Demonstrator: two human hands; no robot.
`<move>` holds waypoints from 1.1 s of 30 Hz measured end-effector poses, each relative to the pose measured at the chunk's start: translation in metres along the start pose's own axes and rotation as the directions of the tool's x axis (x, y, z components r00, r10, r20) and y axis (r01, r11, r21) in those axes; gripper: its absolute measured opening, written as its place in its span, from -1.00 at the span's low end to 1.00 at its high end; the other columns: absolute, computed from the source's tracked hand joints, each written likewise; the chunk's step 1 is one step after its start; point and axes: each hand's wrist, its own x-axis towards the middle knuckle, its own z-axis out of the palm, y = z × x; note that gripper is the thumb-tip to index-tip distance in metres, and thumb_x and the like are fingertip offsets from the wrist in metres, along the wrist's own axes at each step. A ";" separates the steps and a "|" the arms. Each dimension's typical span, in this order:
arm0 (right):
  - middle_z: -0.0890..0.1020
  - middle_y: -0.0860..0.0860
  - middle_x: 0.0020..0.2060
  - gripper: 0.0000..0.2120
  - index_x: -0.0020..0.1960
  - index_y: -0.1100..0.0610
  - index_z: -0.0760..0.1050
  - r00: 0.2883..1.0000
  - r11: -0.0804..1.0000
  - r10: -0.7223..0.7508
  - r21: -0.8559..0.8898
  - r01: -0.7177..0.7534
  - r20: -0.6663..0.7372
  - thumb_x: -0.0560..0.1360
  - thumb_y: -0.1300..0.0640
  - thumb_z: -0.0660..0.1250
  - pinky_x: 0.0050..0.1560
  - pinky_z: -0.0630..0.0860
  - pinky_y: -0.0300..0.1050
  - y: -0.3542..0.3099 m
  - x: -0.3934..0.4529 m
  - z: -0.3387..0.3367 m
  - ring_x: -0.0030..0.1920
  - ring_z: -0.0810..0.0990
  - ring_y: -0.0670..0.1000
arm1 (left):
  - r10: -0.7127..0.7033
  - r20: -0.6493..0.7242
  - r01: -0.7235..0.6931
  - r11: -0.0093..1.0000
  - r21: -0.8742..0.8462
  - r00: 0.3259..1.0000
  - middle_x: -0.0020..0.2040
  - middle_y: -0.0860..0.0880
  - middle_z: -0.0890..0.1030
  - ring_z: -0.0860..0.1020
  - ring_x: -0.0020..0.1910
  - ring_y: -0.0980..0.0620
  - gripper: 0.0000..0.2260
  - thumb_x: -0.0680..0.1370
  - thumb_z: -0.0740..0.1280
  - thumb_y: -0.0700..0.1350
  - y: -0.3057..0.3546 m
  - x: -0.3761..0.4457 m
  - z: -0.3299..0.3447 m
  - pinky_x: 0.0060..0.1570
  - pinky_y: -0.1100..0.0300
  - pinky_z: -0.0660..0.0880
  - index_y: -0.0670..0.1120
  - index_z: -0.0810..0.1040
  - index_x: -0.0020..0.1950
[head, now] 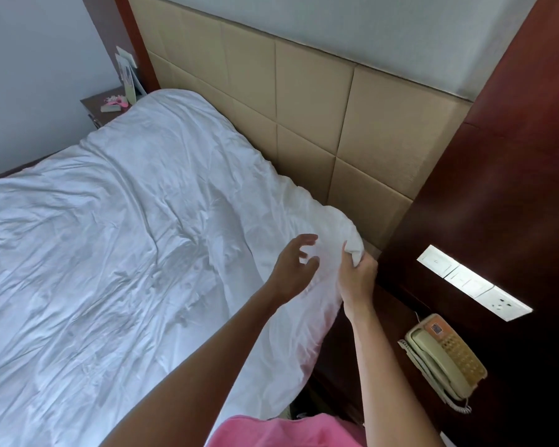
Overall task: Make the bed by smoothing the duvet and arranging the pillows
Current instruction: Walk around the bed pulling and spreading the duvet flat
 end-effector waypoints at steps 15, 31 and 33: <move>0.68 0.14 0.11 -0.71 0.24 0.21 0.57 0.899 0.976 -0.050 -0.213 -0.049 -0.435 0.58 0.29 0.22 0.13 0.49 -0.16 -0.022 0.106 -0.153 0.16 0.63 0.12 | -0.030 0.527 -0.079 0.980 0.183 0.850 0.62 -0.04 -0.14 -0.07 0.60 -0.01 -0.52 0.70 -0.10 -0.08 0.085 0.101 0.198 0.55 0.06 -0.09 -0.01 -0.13 0.62; 0.61 0.21 0.20 -0.69 0.32 0.23 0.51 0.953 0.877 0.164 -0.405 -0.258 -0.253 0.61 0.21 0.23 0.06 0.52 -0.02 -0.024 0.170 -0.129 0.21 0.60 0.23 | -0.069 0.417 0.048 0.997 0.062 0.906 0.61 0.07 0.07 0.04 0.58 0.10 -0.41 0.63 0.15 0.20 0.068 0.107 0.172 0.55 -0.02 0.03 0.14 0.02 0.60; 0.58 0.23 0.25 -0.67 0.34 0.24 0.48 0.973 0.859 0.170 -0.460 -0.223 -0.154 0.61 0.18 0.23 0.16 0.54 0.06 -0.029 0.175 -0.102 0.25 0.56 0.25 | -0.088 0.312 0.089 0.996 0.010 0.946 0.59 0.09 0.14 0.10 0.56 0.11 -0.42 0.62 0.18 0.20 0.056 0.103 0.149 0.55 -0.03 0.08 0.12 0.09 0.59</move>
